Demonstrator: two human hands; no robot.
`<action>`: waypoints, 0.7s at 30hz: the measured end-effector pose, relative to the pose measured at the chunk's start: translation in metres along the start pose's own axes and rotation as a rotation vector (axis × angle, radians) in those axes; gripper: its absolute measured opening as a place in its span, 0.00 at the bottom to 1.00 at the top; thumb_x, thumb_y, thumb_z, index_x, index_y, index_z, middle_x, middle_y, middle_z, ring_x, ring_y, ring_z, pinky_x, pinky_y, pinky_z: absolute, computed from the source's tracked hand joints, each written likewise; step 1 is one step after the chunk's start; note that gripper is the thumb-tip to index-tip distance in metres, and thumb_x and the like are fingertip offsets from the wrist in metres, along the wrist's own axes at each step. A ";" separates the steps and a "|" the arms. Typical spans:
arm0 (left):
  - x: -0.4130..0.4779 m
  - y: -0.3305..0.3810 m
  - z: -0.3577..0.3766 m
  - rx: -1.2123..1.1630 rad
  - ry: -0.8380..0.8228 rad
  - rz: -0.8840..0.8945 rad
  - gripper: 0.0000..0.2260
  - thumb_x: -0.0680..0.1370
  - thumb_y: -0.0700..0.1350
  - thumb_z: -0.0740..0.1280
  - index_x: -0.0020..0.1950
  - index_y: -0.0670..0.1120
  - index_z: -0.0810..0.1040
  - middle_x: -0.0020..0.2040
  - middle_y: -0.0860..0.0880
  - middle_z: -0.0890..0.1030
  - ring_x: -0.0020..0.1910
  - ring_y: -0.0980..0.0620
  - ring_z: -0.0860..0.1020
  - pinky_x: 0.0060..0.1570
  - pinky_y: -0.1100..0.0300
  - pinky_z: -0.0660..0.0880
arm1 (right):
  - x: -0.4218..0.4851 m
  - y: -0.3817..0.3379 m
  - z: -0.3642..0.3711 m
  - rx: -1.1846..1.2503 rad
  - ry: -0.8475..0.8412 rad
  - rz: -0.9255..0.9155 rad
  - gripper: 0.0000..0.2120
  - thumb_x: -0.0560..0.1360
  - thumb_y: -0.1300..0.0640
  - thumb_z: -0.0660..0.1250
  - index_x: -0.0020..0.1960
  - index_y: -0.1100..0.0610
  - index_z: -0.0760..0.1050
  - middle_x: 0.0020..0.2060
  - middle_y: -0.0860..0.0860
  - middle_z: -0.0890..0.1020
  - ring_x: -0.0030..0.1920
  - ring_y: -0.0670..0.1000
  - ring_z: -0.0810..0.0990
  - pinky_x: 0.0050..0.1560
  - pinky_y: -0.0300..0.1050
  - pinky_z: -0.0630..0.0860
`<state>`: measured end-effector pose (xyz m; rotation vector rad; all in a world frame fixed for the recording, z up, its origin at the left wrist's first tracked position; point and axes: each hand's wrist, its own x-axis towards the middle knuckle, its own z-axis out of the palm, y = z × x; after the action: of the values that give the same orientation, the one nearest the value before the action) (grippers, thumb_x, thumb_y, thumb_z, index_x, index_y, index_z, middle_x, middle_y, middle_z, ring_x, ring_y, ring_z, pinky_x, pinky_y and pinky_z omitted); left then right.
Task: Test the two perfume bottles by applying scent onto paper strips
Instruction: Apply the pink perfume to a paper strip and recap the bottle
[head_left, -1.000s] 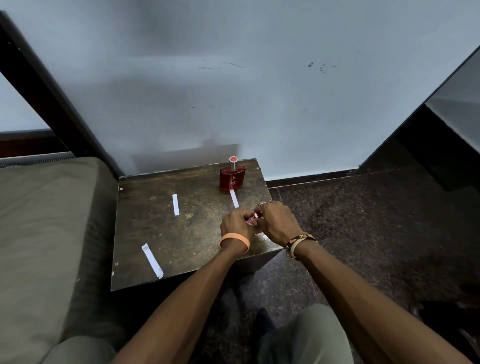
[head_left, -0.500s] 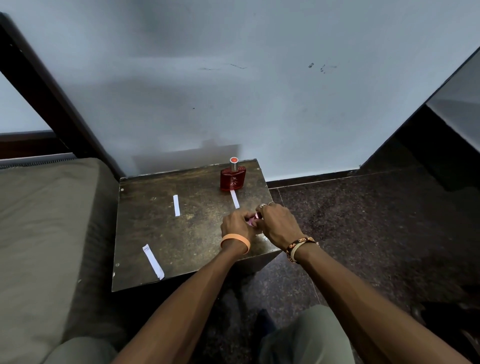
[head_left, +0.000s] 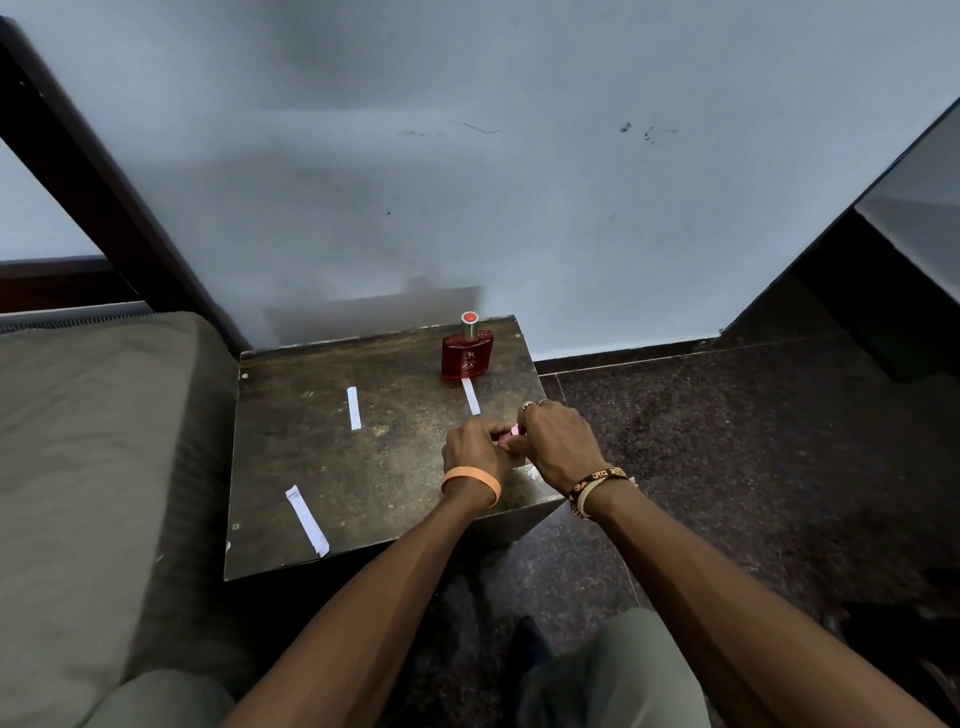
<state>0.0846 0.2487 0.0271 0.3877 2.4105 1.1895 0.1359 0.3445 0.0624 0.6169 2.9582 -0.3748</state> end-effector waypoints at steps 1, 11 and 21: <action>0.001 -0.001 0.000 0.004 -0.002 0.000 0.11 0.65 0.45 0.78 0.47 0.52 0.85 0.42 0.49 0.85 0.43 0.48 0.82 0.44 0.57 0.78 | 0.000 0.000 0.000 0.021 -0.002 0.009 0.18 0.75 0.44 0.69 0.51 0.60 0.76 0.46 0.56 0.81 0.48 0.57 0.80 0.43 0.46 0.73; 0.001 -0.001 0.001 0.033 0.017 0.012 0.06 0.68 0.46 0.74 0.44 0.53 0.85 0.40 0.48 0.85 0.40 0.47 0.82 0.39 0.59 0.77 | -0.002 -0.004 -0.001 0.103 0.003 0.057 0.16 0.75 0.46 0.69 0.51 0.59 0.78 0.44 0.56 0.82 0.46 0.58 0.81 0.46 0.52 0.79; 0.001 -0.001 0.001 0.018 -0.007 0.016 0.08 0.68 0.46 0.74 0.46 0.54 0.84 0.41 0.49 0.85 0.42 0.48 0.82 0.43 0.55 0.79 | -0.003 -0.002 -0.001 0.160 0.002 0.053 0.19 0.75 0.47 0.70 0.61 0.57 0.76 0.48 0.56 0.82 0.50 0.58 0.81 0.48 0.52 0.79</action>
<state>0.0843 0.2491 0.0250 0.4171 2.4177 1.1724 0.1381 0.3420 0.0641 0.7117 2.9262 -0.6101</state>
